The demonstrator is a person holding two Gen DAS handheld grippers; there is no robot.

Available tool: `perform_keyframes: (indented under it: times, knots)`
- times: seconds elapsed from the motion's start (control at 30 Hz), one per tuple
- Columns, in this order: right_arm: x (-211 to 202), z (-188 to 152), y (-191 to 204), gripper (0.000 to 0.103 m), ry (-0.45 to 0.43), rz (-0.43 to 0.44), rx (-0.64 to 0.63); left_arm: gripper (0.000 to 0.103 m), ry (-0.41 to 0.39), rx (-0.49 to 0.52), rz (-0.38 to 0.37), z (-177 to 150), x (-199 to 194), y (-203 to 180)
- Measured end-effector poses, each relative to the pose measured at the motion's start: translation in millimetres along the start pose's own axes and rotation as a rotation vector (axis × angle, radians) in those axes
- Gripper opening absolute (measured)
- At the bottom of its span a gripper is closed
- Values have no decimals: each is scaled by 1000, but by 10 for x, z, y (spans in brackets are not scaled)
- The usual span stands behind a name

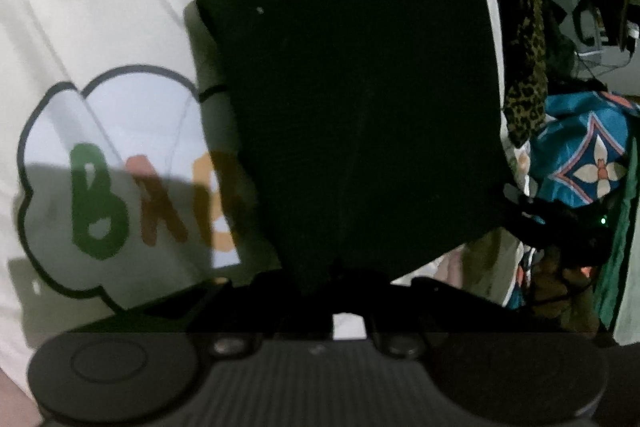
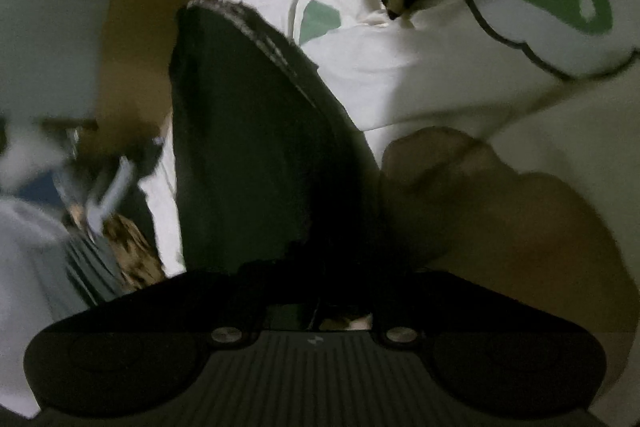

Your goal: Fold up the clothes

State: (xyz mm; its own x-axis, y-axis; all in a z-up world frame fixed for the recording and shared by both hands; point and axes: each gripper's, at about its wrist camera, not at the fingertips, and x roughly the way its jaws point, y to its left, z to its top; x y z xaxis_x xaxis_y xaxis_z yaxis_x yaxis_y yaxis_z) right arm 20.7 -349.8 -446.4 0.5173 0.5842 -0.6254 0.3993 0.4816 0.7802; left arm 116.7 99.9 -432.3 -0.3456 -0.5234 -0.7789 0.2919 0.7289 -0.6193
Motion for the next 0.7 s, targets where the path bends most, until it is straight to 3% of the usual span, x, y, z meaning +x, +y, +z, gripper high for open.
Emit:
perform_keyframes:
  times: [0.3, 0.7]
  knots:
    - [14, 169, -237, 46, 7, 17, 22, 6, 2, -8, -6, 31, 77, 8]
    - [228, 394, 129, 46, 154, -70, -328, 6, 2, -19, -7, -44, 38, 91]
